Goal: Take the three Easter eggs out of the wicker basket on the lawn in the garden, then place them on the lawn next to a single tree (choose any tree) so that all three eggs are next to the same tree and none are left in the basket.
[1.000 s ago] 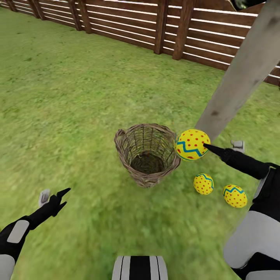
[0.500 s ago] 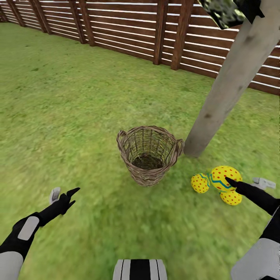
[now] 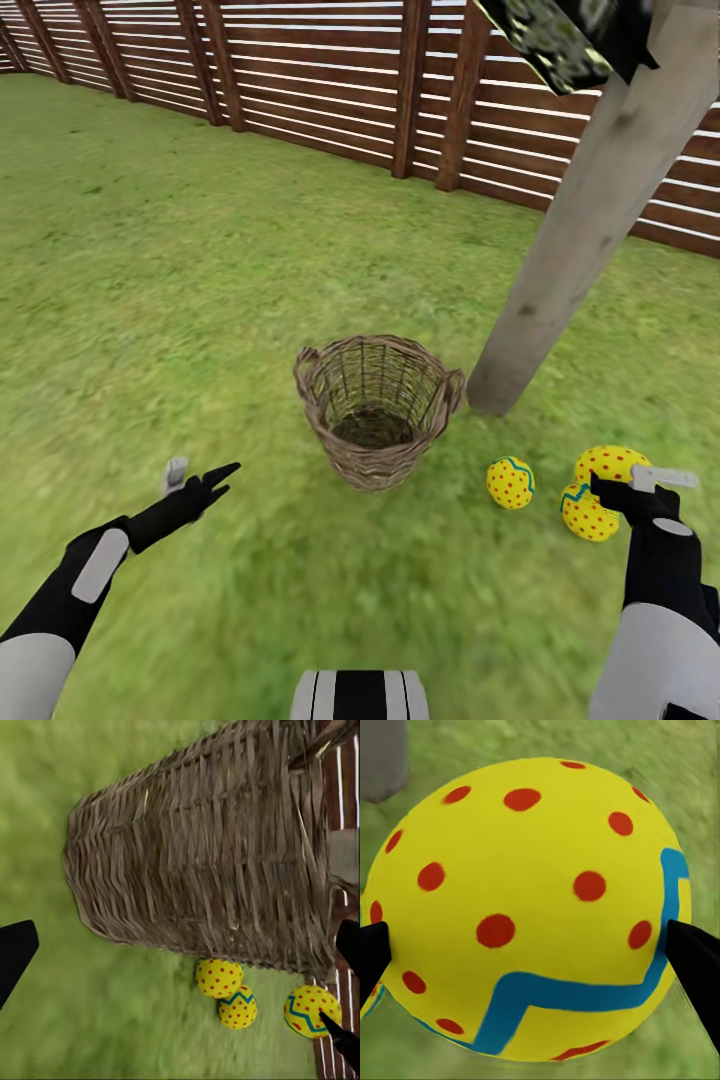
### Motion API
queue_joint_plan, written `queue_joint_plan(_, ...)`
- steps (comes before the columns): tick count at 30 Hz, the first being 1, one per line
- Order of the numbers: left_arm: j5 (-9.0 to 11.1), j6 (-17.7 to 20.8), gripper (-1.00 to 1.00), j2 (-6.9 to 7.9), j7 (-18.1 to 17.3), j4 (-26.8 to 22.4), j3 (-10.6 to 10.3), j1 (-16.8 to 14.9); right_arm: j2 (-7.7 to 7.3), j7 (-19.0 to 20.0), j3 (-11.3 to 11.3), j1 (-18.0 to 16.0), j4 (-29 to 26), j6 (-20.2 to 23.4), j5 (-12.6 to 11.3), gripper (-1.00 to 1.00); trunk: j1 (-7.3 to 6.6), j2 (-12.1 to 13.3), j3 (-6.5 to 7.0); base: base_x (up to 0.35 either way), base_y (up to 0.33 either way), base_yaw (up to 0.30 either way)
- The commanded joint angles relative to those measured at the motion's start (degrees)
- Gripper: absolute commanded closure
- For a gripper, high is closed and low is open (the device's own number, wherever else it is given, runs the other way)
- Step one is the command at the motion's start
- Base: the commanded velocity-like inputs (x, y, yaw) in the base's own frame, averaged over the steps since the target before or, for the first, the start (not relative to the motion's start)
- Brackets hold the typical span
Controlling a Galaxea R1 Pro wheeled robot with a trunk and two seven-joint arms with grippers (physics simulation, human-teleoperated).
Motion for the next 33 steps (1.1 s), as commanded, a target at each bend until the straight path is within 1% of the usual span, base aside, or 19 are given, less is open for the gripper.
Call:
queue_joint_plan(1,0.17,0.34,-1.00,-0.02,-0.42,-0.02,0.02,-0.02,-0.02,0.40,-0.14,-0.05,-0.08,-0.01,0.49,1.00,0.01,-0.02,-0.04,0.219,-0.215,0.000)
queue_joint_plan(5,0.15,0.28,-1.00,-0.03,-0.66,-0.09,-0.01,-0.02,-0.30,0.39,-0.17,-0.05,-0.20,-0.08,0.49,1.00,0.01,-0.02,-0.04,0.215,-0.233,0.000)
queue_joint_plan(8,0.15,0.28,-1.00,-0.06,-0.67,-0.09,-0.08,-0.02,-0.46,0.14,-0.21,-0.05,-0.69,0.00,0.48,1.00,0.01,-0.02,-0.04,0.014,-0.293,0.000)
queue_joint_plan(9,0.14,0.28,-1.00,-0.06,-0.67,-0.11,-0.77,-0.02,-0.46,0.06,-0.25,-0.05,-0.67,0.00,0.45,1.00,0.01,-0.02,-0.04,-0.101,-0.304,0.000)
queue_joint_plan(10,0.10,0.25,-1.00,-0.04,-0.67,-0.13,-2.45,-0.02,-0.52,-0.06,-0.34,-0.05,-0.39,0.00,0.43,1.00,0.01,-0.02,-0.04,-0.111,-0.304,0.000)
queue_joint_plan(11,0.08,0.21,-1.00,-0.02,-0.67,-0.37,-5.71,-0.02,-0.93,-1.24,-0.40,-0.05,-0.08,-0.06,0.36,1.00,0.01,-0.02,-0.04,-0.117,-0.304,0.000)
queue_joint_plan(12,0.04,0.20,-1.00,-0.03,-0.67,-0.79,-7.00,-0.02,-1.13,-2.77,-0.42,-0.05,0.07,-0.07,0.42,1.00,0.01,-0.02,-0.04,-0.118,-0.304,0.000)
queue_joint_plan(14,0.02,0.20,-1.00,0.03,-0.67,-1.29,-7.73,-0.02,-1.30,-5.76,-0.41,-0.05,0.59,-0.08,0.29,1.00,0.01,-0.02,-0.04,-0.109,-0.304,0.000)
queue_joint_plan(16,-0.02,0.19,-1.00,0.19,-0.67,-1.39,-7.85,-0.02,-1.74,-8.94,-0.31,-0.09,3.72,-0.76,0.00,1.00,0.01,-0.02,-0.04,-0.027,-0.318,0.000)
queue_joint_plan(17,-0.02,0.19,-1.00,0.22,-0.67,-1.37,-7.84,-0.02,-2.32,-11.40,-0.28,-0.12,6.26,-2.40,0.11,1.00,0.01,-0.02,-0.04,-0.007,-0.337,0.000)
queue_joint_plan(18,-0.02,0.19,-1.00,0.23,-0.67,-1.36,-7.84,-0.02,-2.67,-15.83,-0.22,-0.13,9.64,-5.12,0.23,1.00,0.01,-0.02,-0.04,-0.002,-0.343,0.000)
queue_joint_plan(19,-0.04,0.15,-1.00,0.20,-0.67,-1.19,-7.88,-0.02,-2.69,-18.48,0.11,-0.14,11.38,-6.57,0.32,1.00,0.01,-0.02,-0.04,-0.001,-0.345,0.000)
queue_joint_plan(20,-0.08,0.06,-1.00,0.13,-0.58,-0.90,-7.96,-0.02,-2.59,-19.73,1.52,-0.14,12.24,-7.10,0.37,1.00,0.01,-0.02,-0.04,0.000,-0.346,0.000)
queue_joint_plan(22,-0.07,-0.40,-1.00,0.22,-0.52,-0.89,-7.98,-0.02,-2.40,-20.55,4.14,-0.14,12.85,-7.20,0.42,1.00,0.01,-0.02,-0.04,0.000,-0.347,0.000)
queue_joint_plan(24,0.03,-0.45,-1.00,0.62,-0.64,-1.21,-7.88,-0.02,-2.21,-20.74,4.92,-0.15,12.98,-7.14,0.61,1.00,0.01,-0.02,-0.04,0.000,-0.347,0.000)
queue_joint_plan(28,0.06,-0.02,-1.00,0.76,-0.66,-0.72,-8.08,0.04,-2.23,-20.79,5.19,-0.15,12.96,-7.12,0.67,1.00,0.01,-0.02,-0.04,0.000,-0.347,0.000)
queue_joint_plan(31,-0.01,0.17,-1.00,0.77,-0.59,1.45,-8.22,0.25,-2.23,-20.79,5.24,-0.14,13.01,-7.04,0.67,1.00,0.01,-0.02,-0.04,0.000,-0.335,0.000)
queue_joint_plan(32,-0.06,0.18,-1.00,0.80,-0.58,2.53,-8.62,0.34,-2.23,-20.79,5.25,-0.14,13.01,-7.04,0.67,1.00,0.01,-0.02,-0.04,0.000,-0.170,0.000)
queue_joint_plan(33,-0.09,0.19,-1.00,1.37,-0.62,4.09,-9.60,0.48,-2.23,-20.79,5.24,-0.14,13.01,-7.03,0.67,1.00,0.01,-0.02,-0.04,0.000,-0.070,0.000)
